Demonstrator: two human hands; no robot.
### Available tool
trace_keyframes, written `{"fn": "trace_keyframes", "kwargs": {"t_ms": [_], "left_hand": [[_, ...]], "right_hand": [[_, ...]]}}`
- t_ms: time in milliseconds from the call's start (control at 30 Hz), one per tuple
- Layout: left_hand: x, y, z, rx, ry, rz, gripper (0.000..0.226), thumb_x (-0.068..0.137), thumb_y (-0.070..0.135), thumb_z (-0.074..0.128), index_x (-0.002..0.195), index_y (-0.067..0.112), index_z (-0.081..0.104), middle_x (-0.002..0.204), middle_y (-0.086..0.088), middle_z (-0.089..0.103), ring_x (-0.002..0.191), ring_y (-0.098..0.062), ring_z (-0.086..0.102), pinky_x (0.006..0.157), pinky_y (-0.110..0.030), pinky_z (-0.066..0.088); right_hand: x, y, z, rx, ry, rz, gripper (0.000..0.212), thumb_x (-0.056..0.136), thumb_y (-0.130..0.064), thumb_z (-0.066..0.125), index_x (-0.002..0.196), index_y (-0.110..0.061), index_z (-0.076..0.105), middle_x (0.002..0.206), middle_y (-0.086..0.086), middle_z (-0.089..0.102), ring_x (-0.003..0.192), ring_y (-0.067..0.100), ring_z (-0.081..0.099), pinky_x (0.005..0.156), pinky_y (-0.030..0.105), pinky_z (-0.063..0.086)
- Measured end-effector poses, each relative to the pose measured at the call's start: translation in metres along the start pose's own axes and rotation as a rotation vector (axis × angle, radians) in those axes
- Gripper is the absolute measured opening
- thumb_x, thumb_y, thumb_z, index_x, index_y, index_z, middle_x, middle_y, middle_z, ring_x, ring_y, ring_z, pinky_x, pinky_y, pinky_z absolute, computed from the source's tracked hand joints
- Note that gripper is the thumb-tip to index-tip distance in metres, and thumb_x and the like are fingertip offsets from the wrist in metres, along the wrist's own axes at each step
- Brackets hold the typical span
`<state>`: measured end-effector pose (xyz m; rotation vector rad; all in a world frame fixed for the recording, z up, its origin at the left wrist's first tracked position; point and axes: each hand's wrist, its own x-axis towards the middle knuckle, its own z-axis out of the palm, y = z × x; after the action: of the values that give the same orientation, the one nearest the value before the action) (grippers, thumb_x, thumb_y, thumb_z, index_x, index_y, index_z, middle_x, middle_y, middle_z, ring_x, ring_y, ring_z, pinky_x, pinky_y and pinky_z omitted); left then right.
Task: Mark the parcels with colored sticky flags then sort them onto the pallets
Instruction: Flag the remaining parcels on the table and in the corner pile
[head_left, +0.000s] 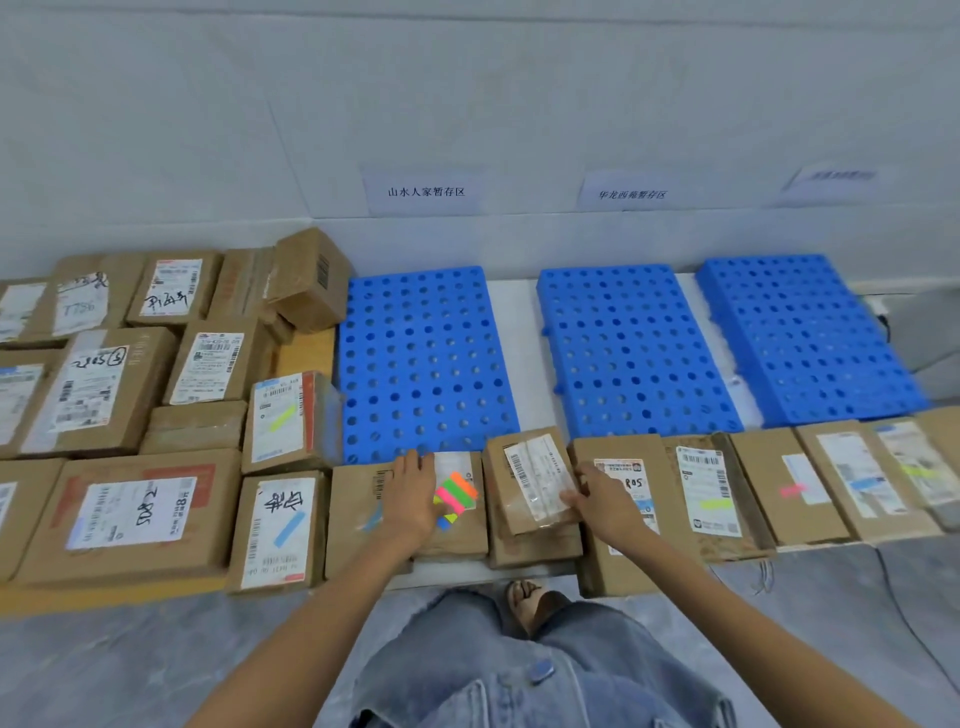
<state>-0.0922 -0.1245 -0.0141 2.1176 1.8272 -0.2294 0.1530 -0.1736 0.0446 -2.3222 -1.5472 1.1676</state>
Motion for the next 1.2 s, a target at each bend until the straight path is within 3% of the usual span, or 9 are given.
{"fn": "trace_keyframes", "kwargs": {"t_ms": [300, 400, 467, 600, 667, 767, 967, 1067, 1200], "left_hand": [[0.015, -0.018, -0.009, -0.156, 0.058, -0.019, 0.04, 0.086, 0.021, 0.066, 0.123, 0.017, 0.052, 0.118, -0.004, 0.055, 0.113, -0.022, 0.049, 0.092, -0.031, 0.04], [0.015, -0.016, -0.02, -0.493, 0.054, -0.146, 0.013, 0.084, 0.014, 0.068, 0.094, 0.014, 0.06, 0.096, -0.007, 0.063, 0.085, -0.02, 0.057, 0.071, -0.032, 0.045], [0.019, -0.017, -0.032, -0.693, 0.038, -0.23, 0.013, 0.085, 0.015, 0.067, 0.086, 0.011, 0.055, 0.088, -0.009, 0.062, 0.08, -0.022, 0.058, 0.069, -0.035, 0.047], [0.017, -0.011, -0.071, -1.27, -0.094, -0.342, 0.022, 0.084, 0.009, 0.069, 0.098, 0.005, 0.053, 0.108, -0.014, 0.063, 0.095, -0.026, 0.064, 0.08, -0.038, 0.056], [0.005, 0.001, -0.094, -1.561, -0.214, -0.293, 0.026, 0.086, 0.002, 0.065, 0.109, 0.003, 0.053, 0.112, -0.014, 0.063, 0.095, -0.021, 0.066, 0.079, -0.028, 0.057], [-0.015, 0.024, -0.121, -1.76, -0.303, -0.201, 0.024, 0.087, 0.0, 0.062, 0.109, 0.007, 0.057, 0.105, -0.011, 0.067, 0.093, -0.019, 0.067, 0.087, -0.028, 0.055], [-0.033, 0.042, -0.141, -1.758, -0.384, -0.089, 0.026, 0.09, 0.005, 0.059, 0.116, 0.011, 0.059, 0.105, -0.013, 0.07, 0.092, -0.023, 0.07, 0.084, -0.031, 0.057], [-0.037, 0.041, -0.142, -1.746, -0.365, -0.075, 0.024, 0.095, 0.008, 0.052, 0.117, 0.007, 0.06, 0.105, -0.014, 0.07, 0.09, -0.023, 0.07, 0.083, -0.03, 0.057], [-0.042, 0.044, -0.145, -1.76, -0.351, -0.054, 0.02, 0.095, 0.006, 0.05, 0.111, 0.006, 0.061, 0.1, -0.012, 0.072, 0.087, -0.021, 0.071, 0.081, -0.028, 0.057]], "right_hand": [[-0.001, 0.004, 0.003, -0.034, 0.019, -0.024, 0.039, 0.092, -0.032, 0.056, 0.126, -0.014, 0.047, 0.116, 0.004, 0.062, 0.101, 0.02, 0.059, 0.087, 0.038, 0.049], [-0.002, 0.005, 0.003, -0.057, 0.045, -0.052, 0.035, 0.092, -0.032, 0.055, 0.122, -0.014, 0.049, 0.112, 0.003, 0.062, 0.097, 0.018, 0.059, 0.084, 0.035, 0.049], [-0.005, 0.003, 0.0, -0.112, 0.129, -0.091, 0.032, 0.093, -0.031, 0.053, 0.12, -0.015, 0.05, 0.112, 0.003, 0.061, 0.098, 0.018, 0.057, 0.082, 0.035, 0.049], [-0.012, -0.021, -0.011, -0.04, 0.321, -0.275, 0.025, 0.095, -0.026, 0.05, 0.119, -0.019, 0.055, 0.106, -0.003, 0.06, 0.096, 0.014, 0.057, 0.074, 0.027, 0.047], [-0.014, -0.043, -0.016, 0.091, 0.312, -0.387, 0.025, 0.094, -0.023, 0.051, 0.118, -0.018, 0.055, 0.101, -0.006, 0.06, 0.09, 0.011, 0.058, 0.073, 0.021, 0.043], [-0.019, -0.077, -0.019, 0.247, 0.261, -0.538, 0.033, 0.093, -0.03, 0.055, 0.124, -0.02, 0.052, 0.102, -0.007, 0.06, 0.092, 0.007, 0.058, 0.081, 0.021, 0.047], [-0.022, -0.103, -0.026, 0.364, 0.356, -0.644, 0.041, 0.09, -0.016, 0.061, 0.128, -0.027, 0.05, 0.097, -0.019, 0.053, 0.085, 0.0, 0.054, 0.075, 0.015, 0.047], [-0.022, -0.1, -0.029, 0.13, 0.439, -0.746, 0.044, 0.09, -0.016, 0.061, 0.131, -0.027, 0.05, 0.118, -0.006, 0.05, 0.105, 0.003, 0.048, 0.088, 0.018, 0.04], [-0.019, -0.097, -0.031, -0.194, 0.585, -0.873, 0.034, 0.088, -0.024, 0.062, 0.121, -0.019, 0.061, 0.129, 0.009, 0.053, 0.121, 0.027, 0.045, 0.096, 0.04, 0.042]]}}
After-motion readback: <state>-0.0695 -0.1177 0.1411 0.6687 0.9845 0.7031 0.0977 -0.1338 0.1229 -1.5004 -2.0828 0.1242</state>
